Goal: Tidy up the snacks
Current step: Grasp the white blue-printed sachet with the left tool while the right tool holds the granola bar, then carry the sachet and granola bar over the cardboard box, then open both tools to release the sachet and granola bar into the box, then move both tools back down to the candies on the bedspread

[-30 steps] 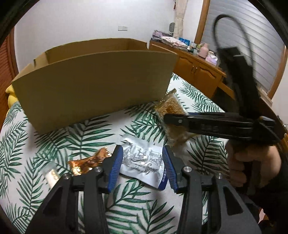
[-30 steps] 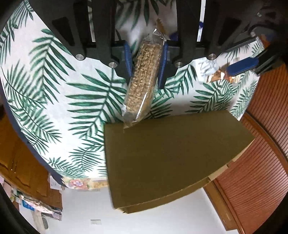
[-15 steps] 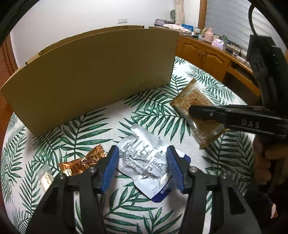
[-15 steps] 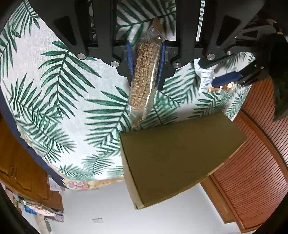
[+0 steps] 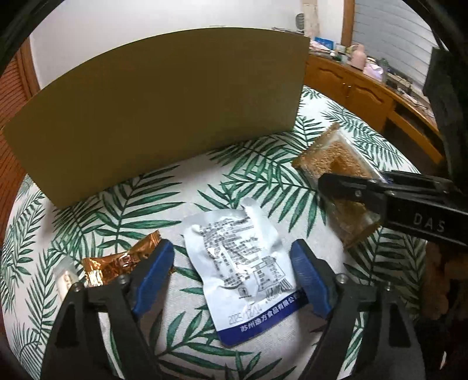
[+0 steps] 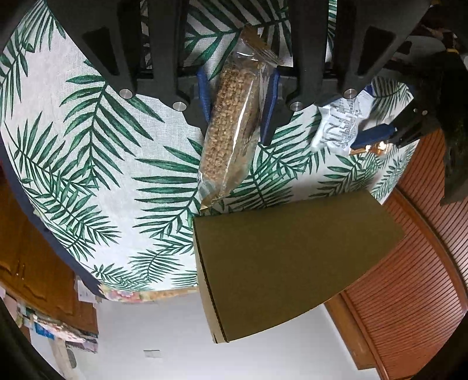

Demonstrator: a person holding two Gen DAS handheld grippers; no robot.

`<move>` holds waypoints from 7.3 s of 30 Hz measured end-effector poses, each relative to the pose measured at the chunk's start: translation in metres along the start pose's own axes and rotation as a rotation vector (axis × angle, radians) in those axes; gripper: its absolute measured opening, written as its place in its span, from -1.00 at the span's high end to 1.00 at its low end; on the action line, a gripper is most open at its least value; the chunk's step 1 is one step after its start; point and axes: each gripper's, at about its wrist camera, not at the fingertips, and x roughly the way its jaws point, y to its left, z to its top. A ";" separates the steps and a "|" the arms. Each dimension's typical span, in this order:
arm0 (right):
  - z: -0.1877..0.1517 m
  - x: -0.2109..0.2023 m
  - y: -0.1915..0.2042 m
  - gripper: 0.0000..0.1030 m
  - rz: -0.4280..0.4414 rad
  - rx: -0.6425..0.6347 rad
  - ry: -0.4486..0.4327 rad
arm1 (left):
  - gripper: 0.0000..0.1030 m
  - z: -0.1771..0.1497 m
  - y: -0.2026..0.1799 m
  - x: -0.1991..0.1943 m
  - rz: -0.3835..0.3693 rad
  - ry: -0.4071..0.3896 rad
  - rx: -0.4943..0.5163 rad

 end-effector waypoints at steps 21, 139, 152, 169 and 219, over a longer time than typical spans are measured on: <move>0.000 0.001 0.000 0.45 -0.007 -0.005 -0.004 | -0.08 -0.015 -0.006 -0.017 -0.028 0.000 -0.013; 0.179 0.052 0.062 0.58 0.027 -0.159 -0.074 | -0.25 0.155 0.100 -0.014 0.012 -0.145 -0.065; 0.170 0.003 0.086 0.39 0.067 -0.185 -0.141 | -0.33 0.140 0.114 -0.066 -0.002 -0.218 -0.080; 0.095 -0.040 0.146 0.25 0.183 -0.267 -0.132 | -0.36 0.057 0.134 -0.137 0.011 -0.279 -0.087; -0.001 0.059 0.167 0.19 0.233 -0.404 0.230 | -0.36 -0.051 0.147 -0.086 0.000 -0.085 -0.199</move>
